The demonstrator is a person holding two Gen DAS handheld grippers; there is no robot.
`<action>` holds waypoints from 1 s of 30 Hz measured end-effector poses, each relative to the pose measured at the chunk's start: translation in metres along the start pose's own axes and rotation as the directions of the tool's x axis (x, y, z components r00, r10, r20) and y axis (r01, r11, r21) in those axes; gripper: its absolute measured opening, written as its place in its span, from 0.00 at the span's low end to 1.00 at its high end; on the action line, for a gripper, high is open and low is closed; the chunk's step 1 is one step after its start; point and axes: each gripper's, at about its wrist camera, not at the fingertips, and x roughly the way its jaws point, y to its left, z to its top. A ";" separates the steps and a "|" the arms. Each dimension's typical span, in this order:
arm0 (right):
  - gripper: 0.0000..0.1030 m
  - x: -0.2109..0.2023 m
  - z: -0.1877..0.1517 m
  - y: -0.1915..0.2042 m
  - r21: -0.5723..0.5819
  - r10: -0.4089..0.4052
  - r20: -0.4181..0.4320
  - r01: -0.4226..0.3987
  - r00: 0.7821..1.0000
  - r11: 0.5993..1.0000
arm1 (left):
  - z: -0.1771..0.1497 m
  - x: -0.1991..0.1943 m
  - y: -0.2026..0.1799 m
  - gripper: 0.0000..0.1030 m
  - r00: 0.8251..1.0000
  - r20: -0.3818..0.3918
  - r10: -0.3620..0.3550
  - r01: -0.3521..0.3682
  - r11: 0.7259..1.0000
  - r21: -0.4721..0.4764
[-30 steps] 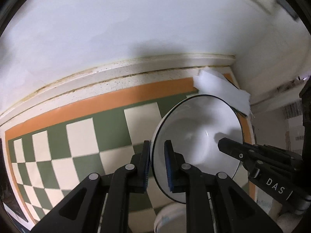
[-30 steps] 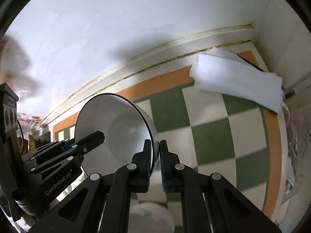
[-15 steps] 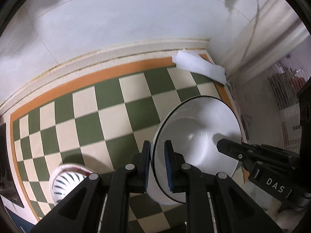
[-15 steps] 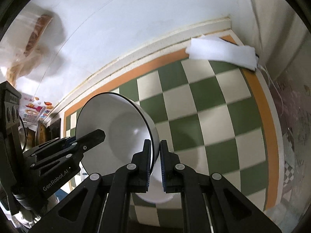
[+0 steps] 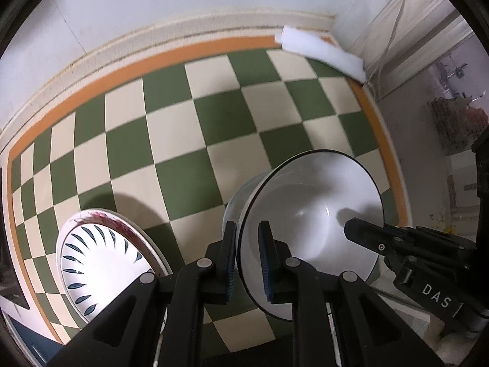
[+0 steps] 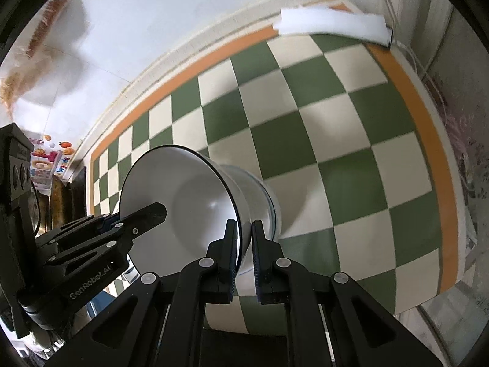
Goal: Organize plates and bowls
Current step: 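Lift the three nested bowls with both grippers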
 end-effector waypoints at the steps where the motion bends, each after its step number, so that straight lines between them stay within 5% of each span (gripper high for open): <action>1: 0.11 0.005 -0.002 -0.002 0.002 -0.001 -0.009 0.001 1.000 1.000 | -0.001 0.005 0.001 0.12 1.000 -0.008 0.002 -0.002 1.000 -0.002; 30: 0.18 0.033 0.005 -0.004 0.015 -0.037 -0.057 0.038 0.998 0.999 | 0.000 0.036 0.002 0.12 0.995 -0.052 0.089 -0.087 0.996 0.038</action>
